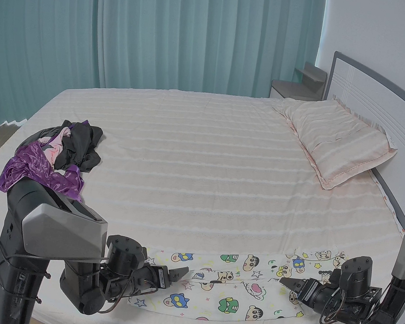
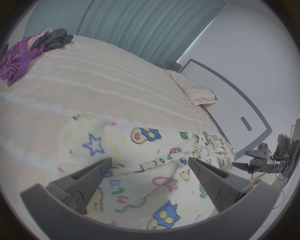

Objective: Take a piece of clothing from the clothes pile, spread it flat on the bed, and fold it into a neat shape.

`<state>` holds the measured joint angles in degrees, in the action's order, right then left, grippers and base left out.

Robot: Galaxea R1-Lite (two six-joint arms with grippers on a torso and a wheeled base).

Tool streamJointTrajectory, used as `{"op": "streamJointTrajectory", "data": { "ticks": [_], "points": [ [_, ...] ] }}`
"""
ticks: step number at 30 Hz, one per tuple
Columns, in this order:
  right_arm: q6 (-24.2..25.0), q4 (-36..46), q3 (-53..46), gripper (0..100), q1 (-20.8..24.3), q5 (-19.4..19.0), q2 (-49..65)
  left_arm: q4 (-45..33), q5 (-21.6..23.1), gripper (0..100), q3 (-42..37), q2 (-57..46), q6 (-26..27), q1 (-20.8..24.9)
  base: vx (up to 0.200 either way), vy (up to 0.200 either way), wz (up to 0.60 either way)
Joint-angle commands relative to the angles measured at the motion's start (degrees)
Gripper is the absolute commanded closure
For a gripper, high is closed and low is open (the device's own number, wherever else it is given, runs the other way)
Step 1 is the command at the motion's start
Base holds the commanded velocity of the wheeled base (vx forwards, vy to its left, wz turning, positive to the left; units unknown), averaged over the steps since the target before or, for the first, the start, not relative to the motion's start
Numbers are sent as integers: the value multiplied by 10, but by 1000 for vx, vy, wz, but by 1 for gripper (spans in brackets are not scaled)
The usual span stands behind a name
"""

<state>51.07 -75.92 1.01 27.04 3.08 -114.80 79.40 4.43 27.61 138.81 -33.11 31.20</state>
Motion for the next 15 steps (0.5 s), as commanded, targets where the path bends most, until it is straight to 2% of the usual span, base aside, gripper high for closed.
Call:
{"op": "streamJointTrajectory", "data": {
  "ticks": [1,10,15],
  "points": [
    [0,0,-9,0,0,0,1,-1,1,0,-2,-3,9,-26,0,0,0],
    [0,0,-9,0,0,1,1,-5,8,0,-19,-82,12,-76,0,0,0],
    [0,0,-9,0,0,1,3,-6,31,0,-41,-122,12,-122,0,0,0]
  ]
}}
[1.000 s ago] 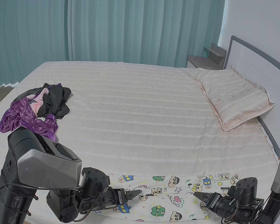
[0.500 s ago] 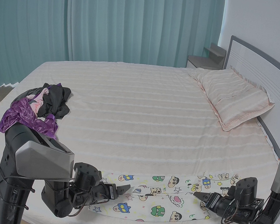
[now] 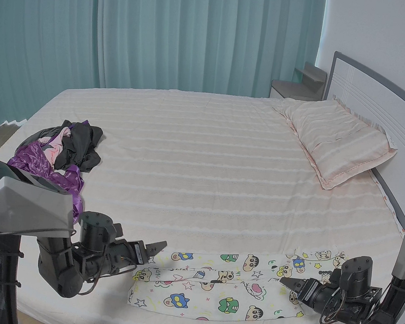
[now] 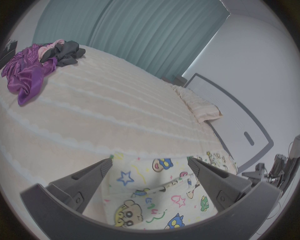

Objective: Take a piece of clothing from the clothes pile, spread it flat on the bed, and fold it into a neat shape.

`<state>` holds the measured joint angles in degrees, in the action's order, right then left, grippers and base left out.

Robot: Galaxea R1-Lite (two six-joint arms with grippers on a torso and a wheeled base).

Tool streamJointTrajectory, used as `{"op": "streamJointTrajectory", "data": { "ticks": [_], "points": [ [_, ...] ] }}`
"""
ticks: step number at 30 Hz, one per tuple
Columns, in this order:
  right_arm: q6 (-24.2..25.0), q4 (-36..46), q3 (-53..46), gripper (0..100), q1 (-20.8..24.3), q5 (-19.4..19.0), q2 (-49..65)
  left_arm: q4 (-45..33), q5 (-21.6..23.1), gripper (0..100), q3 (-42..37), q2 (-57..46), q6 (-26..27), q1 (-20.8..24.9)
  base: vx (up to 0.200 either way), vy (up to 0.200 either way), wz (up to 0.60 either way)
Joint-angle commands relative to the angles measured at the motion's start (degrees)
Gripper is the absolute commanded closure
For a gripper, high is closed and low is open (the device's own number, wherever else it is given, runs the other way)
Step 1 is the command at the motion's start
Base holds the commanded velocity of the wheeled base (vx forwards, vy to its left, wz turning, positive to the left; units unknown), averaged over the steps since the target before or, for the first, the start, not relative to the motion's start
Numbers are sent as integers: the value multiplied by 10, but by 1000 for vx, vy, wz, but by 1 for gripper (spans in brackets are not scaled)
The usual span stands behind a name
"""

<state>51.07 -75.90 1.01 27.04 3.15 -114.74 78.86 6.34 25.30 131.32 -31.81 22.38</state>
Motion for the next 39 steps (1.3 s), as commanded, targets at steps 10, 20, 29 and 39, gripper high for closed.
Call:
{"op": "streamJointTrajectory", "data": {
  "ticks": [10,20,29,39],
  "points": [
    [0,0,-9,0,0,0,1,-106,49,0,-46,-51,4,-54,0,0,0],
    [0,0,-9,0,0,0,3,-109,43,0,-23,25,38,-14,0,0,0],
    [0,0,-9,0,1,0,4,-132,24,0,8,36,43,34,0,0,0],
    [0,0,-9,0,3,13,3,-165,-2,0,46,40,42,50,0,0,0]
  ]
}}
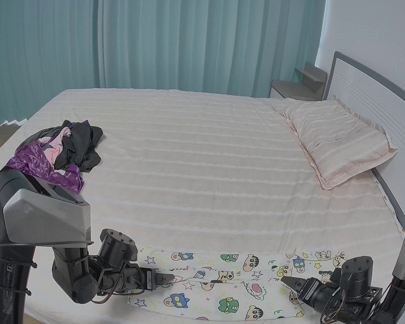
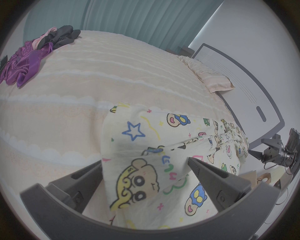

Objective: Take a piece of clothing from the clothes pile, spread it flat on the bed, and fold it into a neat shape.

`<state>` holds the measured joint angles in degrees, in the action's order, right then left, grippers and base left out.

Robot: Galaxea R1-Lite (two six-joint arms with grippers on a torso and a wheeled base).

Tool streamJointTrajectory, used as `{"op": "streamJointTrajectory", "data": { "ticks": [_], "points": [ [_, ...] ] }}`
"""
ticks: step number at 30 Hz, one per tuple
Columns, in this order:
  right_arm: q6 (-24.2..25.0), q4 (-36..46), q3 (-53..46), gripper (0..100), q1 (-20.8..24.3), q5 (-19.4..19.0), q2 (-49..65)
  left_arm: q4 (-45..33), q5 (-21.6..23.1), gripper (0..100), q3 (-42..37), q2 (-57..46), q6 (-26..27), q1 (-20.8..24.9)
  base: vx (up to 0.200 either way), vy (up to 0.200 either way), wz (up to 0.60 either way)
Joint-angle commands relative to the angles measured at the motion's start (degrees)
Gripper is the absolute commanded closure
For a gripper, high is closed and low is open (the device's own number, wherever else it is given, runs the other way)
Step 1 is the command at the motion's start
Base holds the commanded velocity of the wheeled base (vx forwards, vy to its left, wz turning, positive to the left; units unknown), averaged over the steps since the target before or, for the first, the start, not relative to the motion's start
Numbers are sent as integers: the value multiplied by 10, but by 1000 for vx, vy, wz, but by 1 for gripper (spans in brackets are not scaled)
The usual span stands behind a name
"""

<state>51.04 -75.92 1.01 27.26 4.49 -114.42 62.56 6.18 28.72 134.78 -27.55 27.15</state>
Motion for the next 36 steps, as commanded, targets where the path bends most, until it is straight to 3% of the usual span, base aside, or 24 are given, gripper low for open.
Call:
{"op": "streamJointTrajectory", "data": {
  "ticks": [1,2,3,19,32,36],
  "points": [
    [0,0,-9,0,1,0,0,-2,0,0,12,6,0,3,0,0,0],
    [0,0,-9,0,1,0,0,-4,-1,0,12,6,0,4,0,0,0],
    [0,0,-9,0,1,0,0,-7,-1,100,12,6,0,4,0,0,0],
    [1,-2,-8,0,-5,0,3,-23,-5,100,5,-23,-1,0,0,0,0],
    [1,-18,-9,0,-12,0,3,-66,26,100,-31,-123,2,-105,0,0,0],
    [1,-18,-9,0,-12,0,4,-71,51,100,-46,-162,3,-167,0,0,0]
  ]
}}
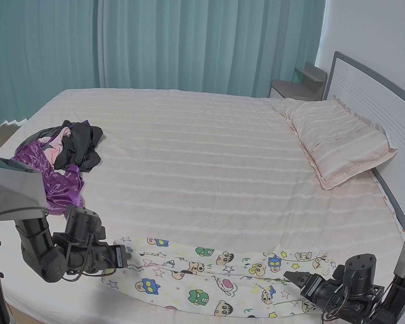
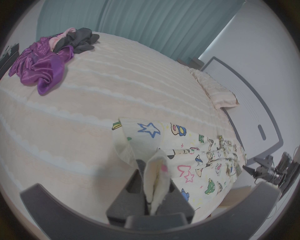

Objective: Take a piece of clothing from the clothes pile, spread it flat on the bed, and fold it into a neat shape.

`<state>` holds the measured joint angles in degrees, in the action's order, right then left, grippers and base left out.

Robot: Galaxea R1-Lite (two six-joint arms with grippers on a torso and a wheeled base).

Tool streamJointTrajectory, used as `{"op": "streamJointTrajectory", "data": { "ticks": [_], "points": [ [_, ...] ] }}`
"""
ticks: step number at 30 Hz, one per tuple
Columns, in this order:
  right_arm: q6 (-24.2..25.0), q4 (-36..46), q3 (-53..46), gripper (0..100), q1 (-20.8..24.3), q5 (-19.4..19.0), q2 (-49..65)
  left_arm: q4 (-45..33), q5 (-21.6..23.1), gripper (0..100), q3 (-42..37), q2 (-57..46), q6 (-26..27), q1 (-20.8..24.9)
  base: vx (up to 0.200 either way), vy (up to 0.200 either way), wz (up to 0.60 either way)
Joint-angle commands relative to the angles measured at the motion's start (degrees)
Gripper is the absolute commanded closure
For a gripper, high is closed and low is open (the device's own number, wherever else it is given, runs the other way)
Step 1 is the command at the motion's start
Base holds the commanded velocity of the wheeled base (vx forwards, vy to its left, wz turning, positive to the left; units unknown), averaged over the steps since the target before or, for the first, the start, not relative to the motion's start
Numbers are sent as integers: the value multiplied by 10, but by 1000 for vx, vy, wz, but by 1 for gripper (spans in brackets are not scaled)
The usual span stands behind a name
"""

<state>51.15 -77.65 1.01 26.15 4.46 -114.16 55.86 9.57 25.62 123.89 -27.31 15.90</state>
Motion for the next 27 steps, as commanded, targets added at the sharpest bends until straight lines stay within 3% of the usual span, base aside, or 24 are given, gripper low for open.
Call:
{"op": "streamJointTrajectory", "data": {
  "ticks": [1,5,6,7,8,10,12,15,18,22,27],
  "points": [
    [0,0,-9,0,-1,0,2,-4,21,100,-19,-59,1,-70,0,0,0],
    [0,0,-10,0,-1,0,2,-6,58,100,-36,-87,13,-157,0,0,0],
    [0,0,-10,0,-1,0,2,-6,58,100,-36,-87,13,-157,0,0,0],
    [0,-1,-9,0,-1,0,2,-8,75,100,-37,-100,23,-205,0,0,0],
    [0,0,-9,0,-1,0,2,-8,77,100,-37,-103,23,-212,0,0,0],
    [0,0,-9,0,-1,0,2,-17,111,100,-33,-128,24,-286,0,0,0],
    [0,0,-9,0,-1,0,1,-22,122,100,-32,-135,24,-303,0,0,0],
    [0,0,-9,0,-1,0,1,-63,168,100,-23,-178,24,-392,0,0,0],
    [0,-1,-9,0,-4,0,2,-92,173,100,-14,-201,24,-424,0,0,0],
    [0,-1,-8,0,-8,0,2,-114,172,100,-6,-223,25,-430,0,0,0],
    [0,-1,-9,0,-8,0,2,-141,141,100,-8,-250,25,-356,0,0,0]
  ]
}}
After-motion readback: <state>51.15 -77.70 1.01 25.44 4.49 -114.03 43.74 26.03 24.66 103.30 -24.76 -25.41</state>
